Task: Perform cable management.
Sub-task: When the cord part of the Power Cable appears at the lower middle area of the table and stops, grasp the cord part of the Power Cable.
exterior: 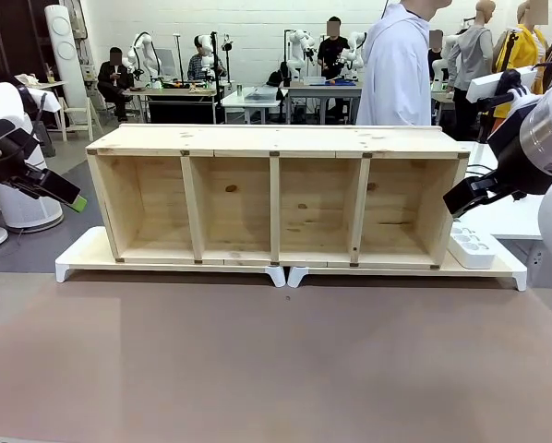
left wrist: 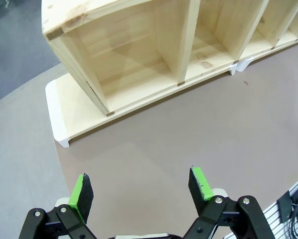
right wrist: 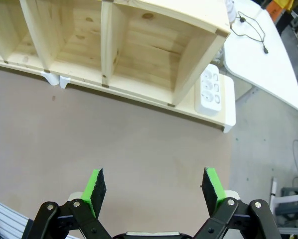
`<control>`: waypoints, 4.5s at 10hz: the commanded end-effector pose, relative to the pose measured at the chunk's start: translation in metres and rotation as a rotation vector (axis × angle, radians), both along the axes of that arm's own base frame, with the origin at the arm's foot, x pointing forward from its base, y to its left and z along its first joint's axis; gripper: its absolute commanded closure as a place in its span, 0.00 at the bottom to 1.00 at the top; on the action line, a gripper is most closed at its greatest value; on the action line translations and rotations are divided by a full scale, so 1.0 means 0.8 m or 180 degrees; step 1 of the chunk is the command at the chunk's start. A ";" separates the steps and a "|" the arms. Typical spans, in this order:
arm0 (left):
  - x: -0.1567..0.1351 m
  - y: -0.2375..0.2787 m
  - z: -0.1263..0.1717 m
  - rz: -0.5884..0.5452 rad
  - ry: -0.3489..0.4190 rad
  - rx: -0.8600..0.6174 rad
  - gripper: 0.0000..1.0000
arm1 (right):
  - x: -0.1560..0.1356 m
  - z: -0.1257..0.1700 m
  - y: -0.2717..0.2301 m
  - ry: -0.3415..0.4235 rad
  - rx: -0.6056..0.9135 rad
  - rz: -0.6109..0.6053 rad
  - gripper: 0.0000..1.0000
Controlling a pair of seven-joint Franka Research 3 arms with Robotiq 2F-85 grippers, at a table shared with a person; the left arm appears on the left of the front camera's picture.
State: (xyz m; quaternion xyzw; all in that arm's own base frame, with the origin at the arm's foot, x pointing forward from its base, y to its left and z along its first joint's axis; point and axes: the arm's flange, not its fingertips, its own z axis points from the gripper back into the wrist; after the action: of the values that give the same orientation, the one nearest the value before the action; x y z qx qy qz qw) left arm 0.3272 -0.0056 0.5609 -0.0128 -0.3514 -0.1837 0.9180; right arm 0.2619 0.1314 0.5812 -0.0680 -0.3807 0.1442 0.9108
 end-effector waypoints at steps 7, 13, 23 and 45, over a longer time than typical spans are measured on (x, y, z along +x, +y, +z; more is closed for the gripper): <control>0.000 0.000 0.000 0.0037 0.0011 -0.0034 0.00 | 0.004 -0.001 -0.002 -0.0003 0.0004 -0.0015 0.00; 0.000 0.000 0.000 0.0037 0.0011 -0.0034 0.00 | 0.004 -0.001 -0.002 -0.0003 0.0004 -0.0015 0.00; 0.000 0.000 0.000 0.0037 0.0011 -0.0034 0.00 | 0.004 -0.001 -0.002 -0.0003 0.0004 -0.0015 0.00; 0.000 0.000 0.000 0.0037 0.0011 -0.0034 0.00 | 0.004 -0.001 -0.002 -0.0003 0.0004 -0.0015 0.00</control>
State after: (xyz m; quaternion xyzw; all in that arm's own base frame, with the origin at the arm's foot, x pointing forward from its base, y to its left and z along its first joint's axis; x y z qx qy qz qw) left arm 0.3272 -0.0051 0.5608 -0.0125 -0.3514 -0.1828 0.9181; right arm 0.2619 0.1314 0.5812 -0.0681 -0.3807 0.1442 0.9108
